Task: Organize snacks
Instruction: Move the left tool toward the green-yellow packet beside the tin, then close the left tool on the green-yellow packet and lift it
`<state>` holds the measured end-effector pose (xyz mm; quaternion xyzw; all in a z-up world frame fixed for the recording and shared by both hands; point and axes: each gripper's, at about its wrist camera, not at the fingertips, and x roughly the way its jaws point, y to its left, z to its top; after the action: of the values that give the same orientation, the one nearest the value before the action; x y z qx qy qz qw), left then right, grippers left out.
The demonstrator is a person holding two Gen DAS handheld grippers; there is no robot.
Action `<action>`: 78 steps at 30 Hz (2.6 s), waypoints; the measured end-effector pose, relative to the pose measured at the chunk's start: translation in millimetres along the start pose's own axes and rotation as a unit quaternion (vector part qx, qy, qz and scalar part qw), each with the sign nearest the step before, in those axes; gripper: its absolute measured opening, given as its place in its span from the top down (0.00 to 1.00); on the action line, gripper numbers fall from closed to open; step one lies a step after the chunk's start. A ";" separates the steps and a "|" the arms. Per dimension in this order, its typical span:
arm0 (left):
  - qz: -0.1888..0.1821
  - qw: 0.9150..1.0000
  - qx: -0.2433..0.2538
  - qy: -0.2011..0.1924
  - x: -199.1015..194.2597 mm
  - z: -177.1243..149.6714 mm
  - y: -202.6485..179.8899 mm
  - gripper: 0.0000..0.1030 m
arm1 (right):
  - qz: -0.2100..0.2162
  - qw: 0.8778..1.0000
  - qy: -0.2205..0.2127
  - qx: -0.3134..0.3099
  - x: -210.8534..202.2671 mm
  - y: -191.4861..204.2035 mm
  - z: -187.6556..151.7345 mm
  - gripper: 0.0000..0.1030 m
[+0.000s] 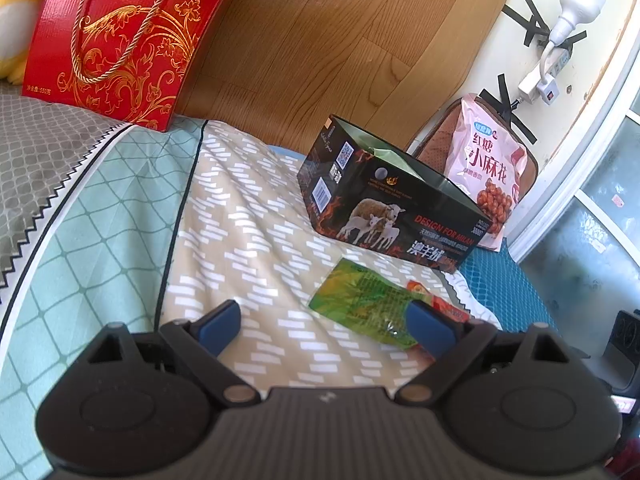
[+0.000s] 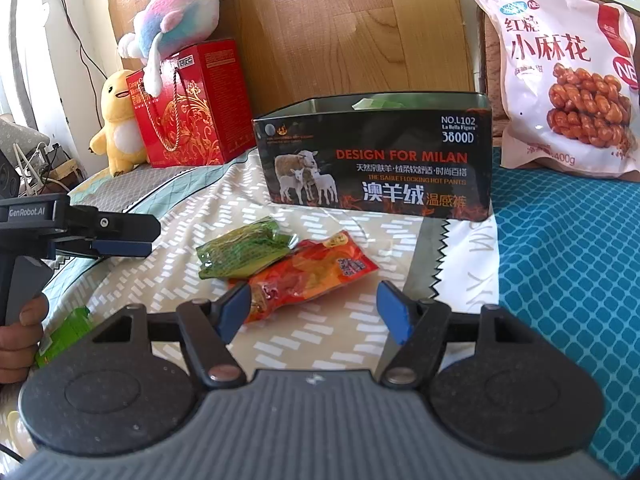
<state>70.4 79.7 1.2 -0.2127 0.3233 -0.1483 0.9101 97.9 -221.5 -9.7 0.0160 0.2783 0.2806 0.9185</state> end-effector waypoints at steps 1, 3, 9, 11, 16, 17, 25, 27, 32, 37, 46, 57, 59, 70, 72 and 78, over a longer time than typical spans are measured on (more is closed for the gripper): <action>0.000 1.000 0.000 0.000 0.0 0.0 -0.1 0.09 | 0.000 1.000 0.000 0.000 -0.1 0.2 -0.1 0.31; 0.000 1.000 0.000 0.000 0.1 -0.1 -0.3 0.09 | 0.000 1.000 0.000 0.000 -0.1 0.1 0.0 0.31; 0.001 1.000 0.000 0.000 0.1 -0.1 -0.5 0.09 | 0.000 1.000 0.000 0.000 -0.1 0.1 0.0 0.31; 0.001 1.000 0.000 0.000 0.2 -0.1 -0.6 0.09 | 0.000 1.000 0.000 -0.001 -0.1 0.1 0.0 0.31; 0.001 1.000 0.000 0.000 0.1 -0.1 -0.7 0.09 | 0.000 1.000 0.000 -0.001 -0.1 -0.1 -0.1 0.31; 0.001 1.000 0.000 0.001 0.1 0.0 -0.7 0.09 | 0.000 1.000 0.000 -0.001 -0.1 -0.3 0.0 0.31; 0.001 1.000 0.001 0.001 0.1 0.0 -1.0 0.09 | -0.001 1.000 -0.002 0.000 -0.8 0.0 -0.2 0.31; 0.001 1.000 0.001 0.001 0.3 -0.1 -1.2 0.09 | -0.001 1.000 -0.003 0.000 -0.8 -0.2 -0.3 0.31; -0.001 1.000 0.001 0.003 0.7 0.1 -1.4 0.07 | -0.002 1.000 -0.015 0.000 -5.2 1.2 -0.9 0.31; -0.019 0.999 -0.013 0.029 -0.5 5.8 0.6 0.06 | 0.021 0.999 -0.033 -0.010 -12.6 1.9 7.7 0.31; -0.105 0.989 -0.073 0.074 9.6 21.6 -13.6 0.14 | 0.079 0.992 -0.006 -0.094 7.8 12.1 46.0 0.38; -0.073 0.986 -0.105 0.108 37.1 14.9 -13.9 0.28 | 0.118 0.983 0.063 -0.122 47.4 23.8 31.6 0.53; -0.062 0.988 -0.101 0.104 34.8 15.7 -13.9 0.33 | 0.103 0.984 0.054 -0.137 42.7 35.1 25.1 0.57; -0.039 0.988 -0.115 0.097 30.8 12.8 7.3 0.79 | 0.172 0.983 0.069 -0.005 39.2 5.2 29.2 0.80; -0.043 0.987 -0.119 0.097 31.0 12.5 9.8 0.80 | 0.186 0.979 0.081 0.016 44.1 2.6 30.2 0.75; -0.055 0.986 -0.121 0.097 31.1 21.3 0.7 0.77 | 0.187 0.978 0.071 0.066 44.1 -0.9 33.6 0.84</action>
<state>107.6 73.8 -0.6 -0.3228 0.4139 -0.1777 0.8324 146.2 -195.0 -3.6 0.1081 0.3530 0.4292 0.8243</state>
